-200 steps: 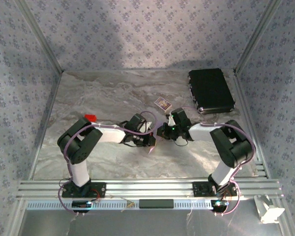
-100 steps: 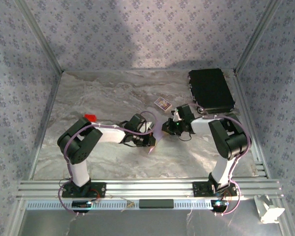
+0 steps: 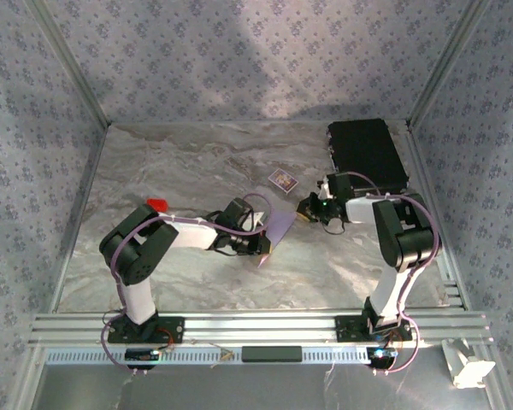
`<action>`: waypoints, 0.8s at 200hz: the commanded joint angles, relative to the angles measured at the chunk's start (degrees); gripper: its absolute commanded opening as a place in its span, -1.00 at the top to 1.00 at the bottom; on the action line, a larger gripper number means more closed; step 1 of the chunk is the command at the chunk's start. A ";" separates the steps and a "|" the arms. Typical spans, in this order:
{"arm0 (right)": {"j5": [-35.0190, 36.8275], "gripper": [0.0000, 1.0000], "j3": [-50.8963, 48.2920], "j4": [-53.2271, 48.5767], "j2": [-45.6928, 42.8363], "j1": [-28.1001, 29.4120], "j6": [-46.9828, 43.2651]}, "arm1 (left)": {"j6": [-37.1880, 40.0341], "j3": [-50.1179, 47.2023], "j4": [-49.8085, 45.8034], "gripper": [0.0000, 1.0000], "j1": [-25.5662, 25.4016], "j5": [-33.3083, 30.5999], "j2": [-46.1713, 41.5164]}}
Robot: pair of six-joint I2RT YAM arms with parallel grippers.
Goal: Fold a paper plane with a square sheet of paper (pick it up from the middle)
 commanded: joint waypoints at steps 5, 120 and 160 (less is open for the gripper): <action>-0.35 0.80 2.52 -3.57 -2.23 -0.67 -0.84 | 1.29 -3.00 -7.52 1.00 -0.11 -2.01 2.26; 1.27 0.84 -6.51 2.15 -8.83 15.55 6.04 | 0.74 -3.12 -6.87 1.00 -0.10 -2.90 1.27; -0.62 0.86 -7.94 3.95 -5.97 17.69 6.24 | 0.65 -3.12 -6.73 1.00 -0.13 -3.06 1.27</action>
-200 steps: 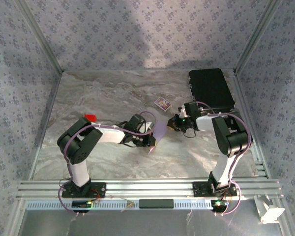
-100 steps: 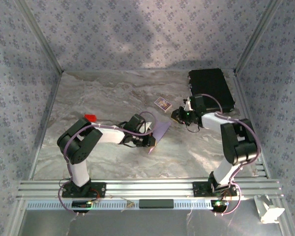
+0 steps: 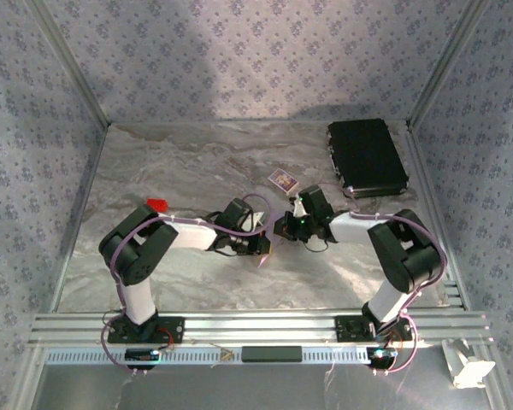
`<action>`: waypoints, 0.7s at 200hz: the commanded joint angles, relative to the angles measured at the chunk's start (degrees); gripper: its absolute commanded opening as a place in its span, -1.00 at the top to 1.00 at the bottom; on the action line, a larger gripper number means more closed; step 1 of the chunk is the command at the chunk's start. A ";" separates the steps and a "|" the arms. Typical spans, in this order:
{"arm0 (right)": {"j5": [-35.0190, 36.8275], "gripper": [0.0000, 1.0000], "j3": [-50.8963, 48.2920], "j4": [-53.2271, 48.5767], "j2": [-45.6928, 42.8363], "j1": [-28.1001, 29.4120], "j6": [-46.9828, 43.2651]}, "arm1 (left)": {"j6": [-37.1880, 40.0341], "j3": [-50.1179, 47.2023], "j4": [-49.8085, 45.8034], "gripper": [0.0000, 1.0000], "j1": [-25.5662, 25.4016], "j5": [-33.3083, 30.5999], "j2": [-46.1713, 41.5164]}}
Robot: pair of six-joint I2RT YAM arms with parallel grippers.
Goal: Fold a paper plane with a square sheet of paper (pick it up from the middle)
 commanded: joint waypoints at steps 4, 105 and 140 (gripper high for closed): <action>-1.68 0.87 -1.14 2.17 2.16 0.90 1.17 | 0.65 -2.60 -7.40 1.00 -0.11 -2.87 1.51; -0.92 0.85 -4.96 4.79 0.02 0.34 1.37 | 0.44 -2.51 -7.30 1.00 -0.13 -2.73 1.18; -1.53 0.85 -4.19 4.27 -1.05 1.84 1.53 | 0.51 -2.60 -7.13 1.00 -0.17 -2.74 1.16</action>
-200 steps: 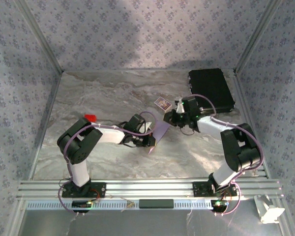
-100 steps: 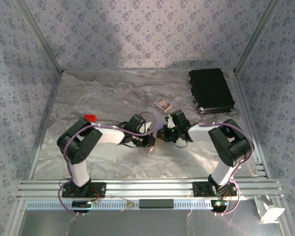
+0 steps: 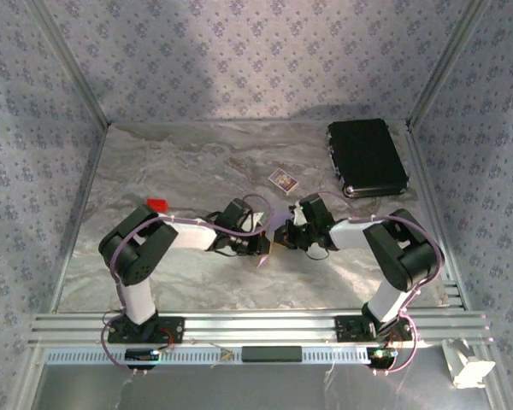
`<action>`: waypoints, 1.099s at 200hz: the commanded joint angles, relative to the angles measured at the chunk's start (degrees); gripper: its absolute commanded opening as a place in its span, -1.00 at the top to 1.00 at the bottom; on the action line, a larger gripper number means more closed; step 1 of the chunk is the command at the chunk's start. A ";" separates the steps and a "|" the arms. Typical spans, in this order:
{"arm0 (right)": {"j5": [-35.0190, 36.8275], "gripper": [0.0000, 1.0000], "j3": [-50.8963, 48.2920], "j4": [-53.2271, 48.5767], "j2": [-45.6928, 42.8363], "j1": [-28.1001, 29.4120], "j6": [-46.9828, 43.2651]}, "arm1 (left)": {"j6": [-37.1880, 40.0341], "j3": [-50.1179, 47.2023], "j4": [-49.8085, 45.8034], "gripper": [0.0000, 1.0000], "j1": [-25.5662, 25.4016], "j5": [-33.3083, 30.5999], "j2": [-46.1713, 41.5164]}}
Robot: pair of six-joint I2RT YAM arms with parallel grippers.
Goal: Fold a paper plane with a square sheet of paper (pick it up from the middle)
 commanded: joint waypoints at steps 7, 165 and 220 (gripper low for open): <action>0.17 0.85 0.66 -1.30 -0.35 1.15 0.72 | 0.42 -2.40 -7.21 1.00 -0.10 -2.73 1.17; 5.11 0.93 -0.88 -3.75 4.43 -0.70 1.02 | 5.03 5.66 -13.46 0.93 -1.73 8.16 -4.50; 5.34 0.93 -0.92 -4.37 4.19 -0.68 0.78 | 5.72 6.41 -17.72 0.94 -1.96 3.04 1.12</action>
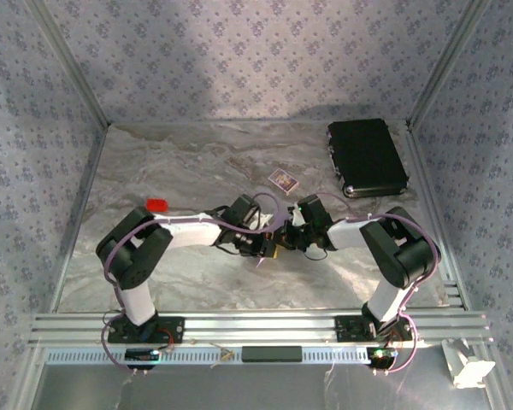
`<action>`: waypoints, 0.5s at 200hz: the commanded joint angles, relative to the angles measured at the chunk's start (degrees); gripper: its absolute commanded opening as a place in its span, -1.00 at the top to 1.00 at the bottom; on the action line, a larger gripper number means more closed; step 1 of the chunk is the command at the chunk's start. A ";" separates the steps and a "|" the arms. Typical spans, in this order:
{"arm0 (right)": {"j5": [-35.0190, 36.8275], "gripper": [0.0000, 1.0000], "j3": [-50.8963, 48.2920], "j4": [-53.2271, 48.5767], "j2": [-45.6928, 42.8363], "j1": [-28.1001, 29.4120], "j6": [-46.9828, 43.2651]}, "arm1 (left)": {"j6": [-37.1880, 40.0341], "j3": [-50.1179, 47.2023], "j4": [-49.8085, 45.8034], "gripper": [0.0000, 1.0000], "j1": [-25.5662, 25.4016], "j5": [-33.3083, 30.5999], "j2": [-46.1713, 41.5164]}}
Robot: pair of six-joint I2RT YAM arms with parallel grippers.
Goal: Fold a paper plane with a square sheet of paper (pick it up from the middle)
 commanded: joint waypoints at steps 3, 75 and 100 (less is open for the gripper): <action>5.02 0.93 -0.92 -5.45 1.83 -0.66 -0.40 | 1.48 -0.29 -3.71 0.95 0.04 -1.89 2.33; 5.18 0.93 -0.92 -6.26 2.61 -1.26 -1.14 | 0.79 -5.39 -0.45 0.92 2.03 -0.45 -0.70; 5.27 0.93 -0.96 -6.52 2.70 -1.52 -1.45 | 0.68 -6.80 -0.10 0.92 2.44 0.02 -1.20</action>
